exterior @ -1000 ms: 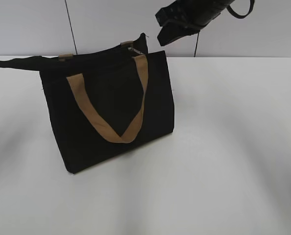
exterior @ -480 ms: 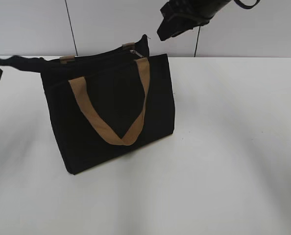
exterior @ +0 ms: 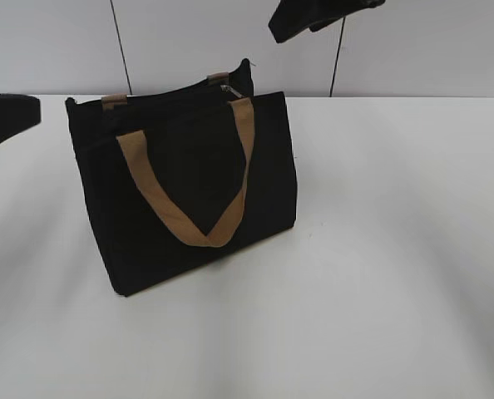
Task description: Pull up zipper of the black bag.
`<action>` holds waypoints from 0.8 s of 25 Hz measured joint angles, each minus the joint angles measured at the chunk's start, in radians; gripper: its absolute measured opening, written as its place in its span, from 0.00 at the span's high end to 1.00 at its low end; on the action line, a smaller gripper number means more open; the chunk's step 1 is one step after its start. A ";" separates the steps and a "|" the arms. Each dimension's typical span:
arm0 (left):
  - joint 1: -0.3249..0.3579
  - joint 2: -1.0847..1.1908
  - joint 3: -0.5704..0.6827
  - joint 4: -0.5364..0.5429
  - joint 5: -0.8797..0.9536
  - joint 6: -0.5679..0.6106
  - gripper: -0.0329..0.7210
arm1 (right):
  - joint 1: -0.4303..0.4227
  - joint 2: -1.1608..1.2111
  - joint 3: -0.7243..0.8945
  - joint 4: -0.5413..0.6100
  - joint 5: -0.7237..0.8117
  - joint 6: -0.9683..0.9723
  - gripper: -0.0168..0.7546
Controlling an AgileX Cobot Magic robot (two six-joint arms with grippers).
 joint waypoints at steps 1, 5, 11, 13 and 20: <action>0.000 -0.010 0.000 0.033 0.029 -0.059 0.05 | 0.000 -0.013 0.000 -0.003 0.006 -0.002 0.38; 0.000 -0.010 -0.064 0.370 0.203 -0.389 0.10 | 0.000 -0.057 0.000 -0.042 0.058 -0.009 0.38; 0.000 0.034 -0.310 0.994 0.449 -0.963 0.17 | 0.000 -0.106 0.000 -0.161 0.149 -0.006 0.37; 0.000 0.057 -0.399 1.182 0.486 -1.156 0.18 | 0.000 -0.122 0.000 -0.200 0.180 0.014 0.37; 0.000 0.109 -0.590 1.719 0.531 -1.797 0.21 | 0.000 -0.175 0.000 -0.407 0.229 0.215 0.37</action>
